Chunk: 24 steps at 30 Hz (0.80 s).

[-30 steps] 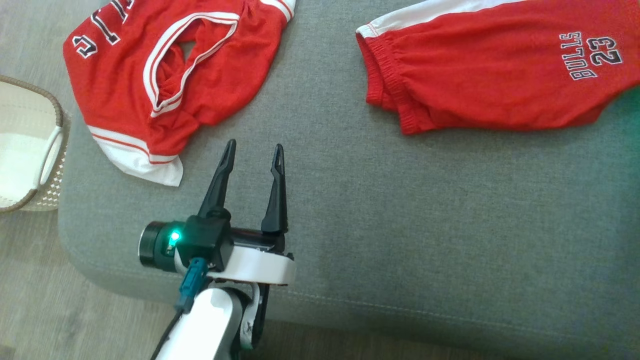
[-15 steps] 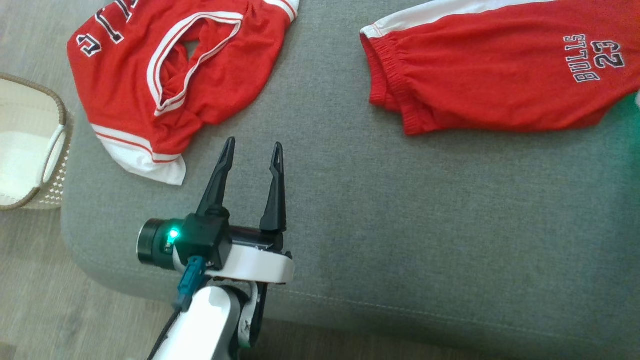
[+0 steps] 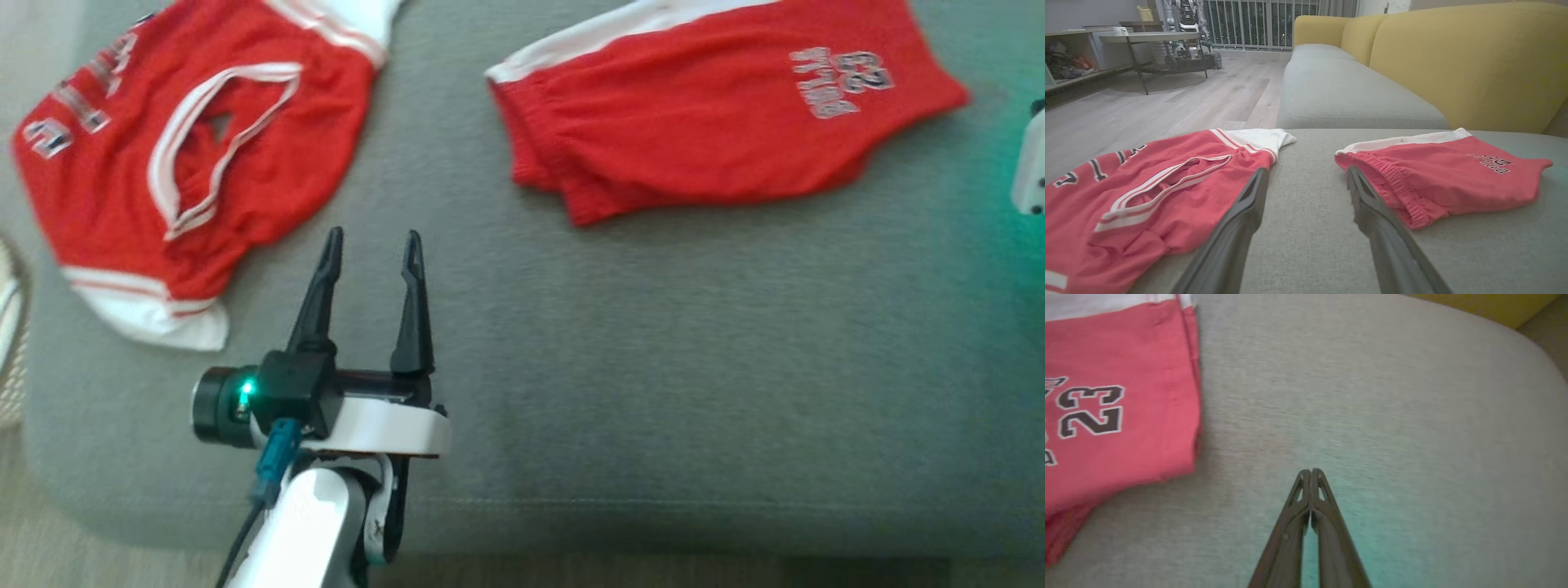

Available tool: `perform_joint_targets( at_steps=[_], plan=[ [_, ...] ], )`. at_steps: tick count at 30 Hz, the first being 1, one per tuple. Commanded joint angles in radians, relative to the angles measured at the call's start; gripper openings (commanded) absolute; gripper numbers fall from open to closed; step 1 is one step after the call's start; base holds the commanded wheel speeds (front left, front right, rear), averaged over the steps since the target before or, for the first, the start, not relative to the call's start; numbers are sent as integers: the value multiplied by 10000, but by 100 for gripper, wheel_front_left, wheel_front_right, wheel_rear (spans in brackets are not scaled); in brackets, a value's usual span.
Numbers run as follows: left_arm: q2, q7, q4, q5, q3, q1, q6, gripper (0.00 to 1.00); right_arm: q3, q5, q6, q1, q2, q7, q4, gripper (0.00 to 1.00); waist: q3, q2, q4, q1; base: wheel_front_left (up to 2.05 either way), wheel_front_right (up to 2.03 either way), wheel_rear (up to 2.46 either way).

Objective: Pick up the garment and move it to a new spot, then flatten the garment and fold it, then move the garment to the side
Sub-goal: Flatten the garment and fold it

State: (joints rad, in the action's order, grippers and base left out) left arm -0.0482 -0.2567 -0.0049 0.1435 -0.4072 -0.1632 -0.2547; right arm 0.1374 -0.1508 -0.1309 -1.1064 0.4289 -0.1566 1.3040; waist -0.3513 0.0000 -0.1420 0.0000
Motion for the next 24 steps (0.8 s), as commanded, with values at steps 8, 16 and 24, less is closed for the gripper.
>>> perform_joint_targets(
  at_steps=[8, 16, 24],
  plan=[
    [-21, -51, -411, -189, 381, -236, 111, 100, -389, -767, 2, -336, -654, 851, -517, 100, 105, 0, 754, 0, 0, 0, 0],
    [-21, -51, -494, -150, 162, -332, 27, 100, -499, -1365, 2, -273, -873, 1762, -762, 100, -305, 0, 6, 0, 0, 0, 0],
    [-20, -51, -551, 0, -147, -515, -71, 100, -350, -1069, 2, -568, -383, 1160, -390, 100, -838, 0, -896, 0, 0, 0, 0]
  ],
)
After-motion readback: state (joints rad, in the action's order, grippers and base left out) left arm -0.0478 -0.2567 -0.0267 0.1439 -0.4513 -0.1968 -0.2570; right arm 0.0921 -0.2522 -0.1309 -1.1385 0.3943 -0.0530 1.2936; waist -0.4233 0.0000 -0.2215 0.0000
